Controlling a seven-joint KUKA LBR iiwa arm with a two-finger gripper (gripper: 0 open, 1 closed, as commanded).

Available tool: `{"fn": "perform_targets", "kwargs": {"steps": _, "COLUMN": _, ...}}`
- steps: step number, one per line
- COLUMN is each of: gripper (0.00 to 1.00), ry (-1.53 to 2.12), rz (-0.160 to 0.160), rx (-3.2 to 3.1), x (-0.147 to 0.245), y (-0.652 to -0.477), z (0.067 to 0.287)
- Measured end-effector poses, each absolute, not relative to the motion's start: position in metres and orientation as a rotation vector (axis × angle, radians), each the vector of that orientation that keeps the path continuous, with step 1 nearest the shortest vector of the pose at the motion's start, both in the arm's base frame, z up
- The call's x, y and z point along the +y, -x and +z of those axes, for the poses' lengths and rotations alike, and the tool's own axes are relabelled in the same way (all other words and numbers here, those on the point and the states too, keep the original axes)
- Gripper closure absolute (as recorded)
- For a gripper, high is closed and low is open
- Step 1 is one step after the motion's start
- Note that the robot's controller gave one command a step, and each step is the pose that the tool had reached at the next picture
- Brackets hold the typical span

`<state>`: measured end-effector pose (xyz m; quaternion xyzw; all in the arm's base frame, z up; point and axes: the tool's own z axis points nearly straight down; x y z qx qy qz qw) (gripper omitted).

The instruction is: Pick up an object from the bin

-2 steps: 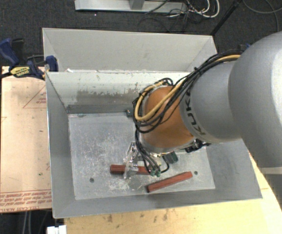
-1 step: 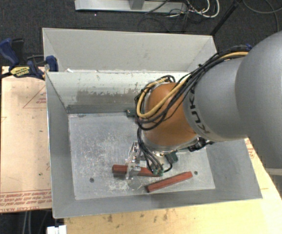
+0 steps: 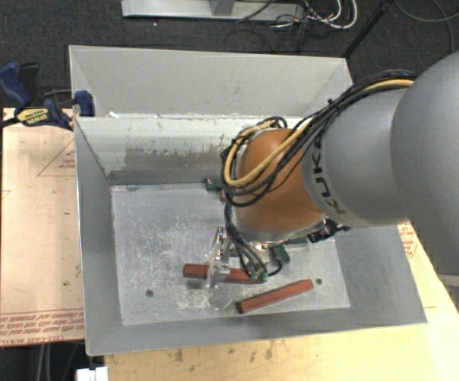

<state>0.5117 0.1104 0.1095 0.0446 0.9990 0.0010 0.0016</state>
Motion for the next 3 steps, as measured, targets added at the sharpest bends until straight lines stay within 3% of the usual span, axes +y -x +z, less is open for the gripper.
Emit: {"fn": "perform_targets", "kwargs": {"steps": 3, "gripper": 1.0, "ry": -0.14, "rz": 0.003, "rx": 3.135, "x": 0.111, "y": -0.512, "z": 0.141}}
